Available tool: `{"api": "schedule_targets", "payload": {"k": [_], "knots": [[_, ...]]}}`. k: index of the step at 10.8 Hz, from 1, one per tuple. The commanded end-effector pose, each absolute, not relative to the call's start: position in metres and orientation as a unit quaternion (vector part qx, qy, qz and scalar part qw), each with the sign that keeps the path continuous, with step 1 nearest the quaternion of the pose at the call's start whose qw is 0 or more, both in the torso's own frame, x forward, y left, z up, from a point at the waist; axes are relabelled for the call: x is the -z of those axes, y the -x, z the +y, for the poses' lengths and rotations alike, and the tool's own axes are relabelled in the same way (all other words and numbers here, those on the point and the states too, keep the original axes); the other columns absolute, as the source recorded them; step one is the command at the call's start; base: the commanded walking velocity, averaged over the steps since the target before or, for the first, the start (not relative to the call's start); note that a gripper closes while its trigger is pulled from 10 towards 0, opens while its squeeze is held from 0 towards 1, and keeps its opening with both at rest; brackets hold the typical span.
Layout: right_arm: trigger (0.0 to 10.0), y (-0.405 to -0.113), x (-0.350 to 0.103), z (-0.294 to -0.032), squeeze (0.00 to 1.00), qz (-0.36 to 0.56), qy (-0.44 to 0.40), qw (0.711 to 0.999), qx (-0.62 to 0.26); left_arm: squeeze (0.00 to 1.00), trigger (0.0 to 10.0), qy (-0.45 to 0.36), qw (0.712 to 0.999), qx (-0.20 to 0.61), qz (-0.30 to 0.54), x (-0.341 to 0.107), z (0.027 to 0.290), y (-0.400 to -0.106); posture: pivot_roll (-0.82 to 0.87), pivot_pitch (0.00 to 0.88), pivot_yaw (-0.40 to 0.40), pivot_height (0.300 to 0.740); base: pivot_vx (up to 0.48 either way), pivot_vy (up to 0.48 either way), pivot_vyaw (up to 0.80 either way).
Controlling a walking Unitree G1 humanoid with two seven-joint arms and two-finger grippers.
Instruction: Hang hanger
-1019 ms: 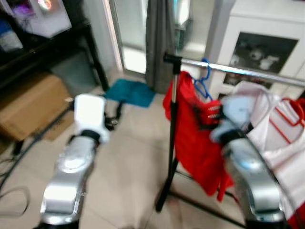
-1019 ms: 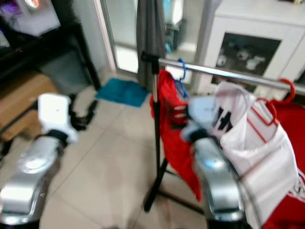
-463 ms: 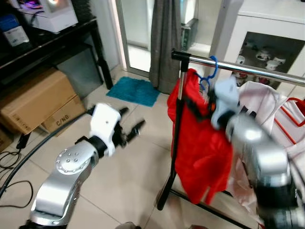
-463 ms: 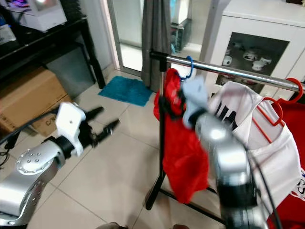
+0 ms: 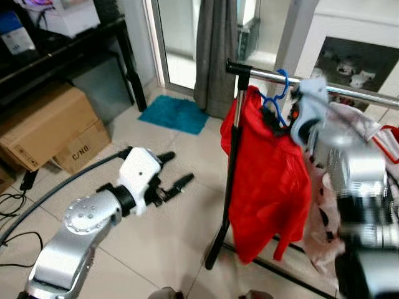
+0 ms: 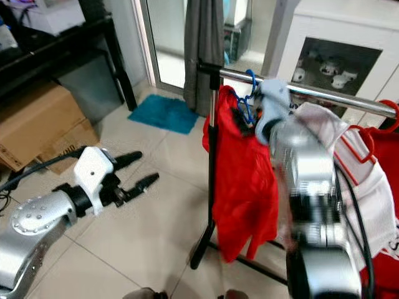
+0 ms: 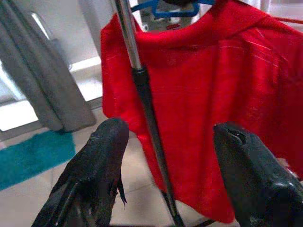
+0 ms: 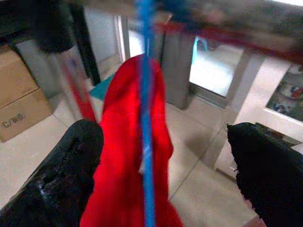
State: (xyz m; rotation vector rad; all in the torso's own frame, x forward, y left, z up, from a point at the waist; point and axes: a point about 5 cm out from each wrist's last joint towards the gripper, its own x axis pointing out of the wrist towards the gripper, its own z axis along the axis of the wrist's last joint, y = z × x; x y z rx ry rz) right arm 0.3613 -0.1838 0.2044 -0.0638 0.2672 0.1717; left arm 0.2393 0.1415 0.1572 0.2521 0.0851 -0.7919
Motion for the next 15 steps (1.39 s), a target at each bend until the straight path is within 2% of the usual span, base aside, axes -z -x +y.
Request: {"api": "schedule_targets", "payload": {"k": [1,2,3,4,5,6,7,11,12,15], "knots": [[10.0,-0.365,-0.208,-0.185,0.0,0.138,0.02,0.986,-0.088,0.0,10.0,-0.125,0.909,0.396,0.035,-0.16,0.139,-0.237,-0.08,0.03,0.05,0.74,0.0,0.0,0.0],[9.0,-0.368,-0.209,-0.186,0.0,0.147,0.024,0.985,-0.092,0.0,10.0,-0.125,0.907,0.402,0.036,-0.159,0.138,-0.236,-0.08,0.024,0.046,0.74,0.0,0.0,0.0],[6.5,-0.369,-0.209,-0.187,0.0,0.15,0.024,0.984,-0.091,0.0,10.0,-0.125,0.906,0.403,0.036,-0.159,0.137,-0.235,-0.09,0.021,0.044,0.74,0.0,0.0,0.0],[3.1,-0.371,-0.209,-0.19,0.0,0.159,0.027,0.983,-0.084,0.0,10.0,-0.125,0.904,0.407,0.037,-0.159,0.137,-0.234,-0.09,0.017,0.041,0.74,0.0,0.0,0.0],[2.0,-0.373,-0.209,-0.193,0.0,0.165,0.029,0.983,-0.078,0.0,10.0,-0.125,0.903,0.409,0.038,-0.159,0.136,-0.233,-0.09,0.015,0.041,0.74,0.0,0.0,0.0],[1.8,-0.374,-0.207,-0.196,0.0,0.182,0.041,0.98,-0.071,0.0,10.0,-0.125,0.902,0.412,0.039,-0.158,0.135,-0.233,-0.09,0.013,0.039,0.74,0.0,0.0,0.0],[2.5,-0.375,-0.205,-0.199,0.0,0.192,0.04,0.978,-0.069,0.0,10.0,-0.125,0.901,0.413,0.04,-0.158,0.135,-0.232,-0.09,0.013,0.038,0.74,0.0,0.0,0.0],[2.4,-0.376,-0.203,-0.203,0.0,0.205,0.041,0.976,-0.057,0.0,10.0,-0.125,0.9,0.415,0.042,-0.157,0.134,-0.232,-0.09,0.011,0.035,0.74,0.0,0.0,0.0],[0.0,-0.375,-0.203,-0.205,0.0,0.207,0.036,0.976,-0.058,0.0,10.0,-0.125,0.899,0.418,0.045,-0.157,0.134,-0.231,-0.09,0.01,0.037,0.74,0.0,0.0,0.0],[0.0,-0.373,-0.2,-0.205,0.0,0.219,0.036,0.973,-0.067,0.0,10.0,-0.126,0.895,0.425,0.049,-0.156,0.133,-0.231,-0.09,0.012,0.041,0.74,0.0,0.0,0.0]]}}
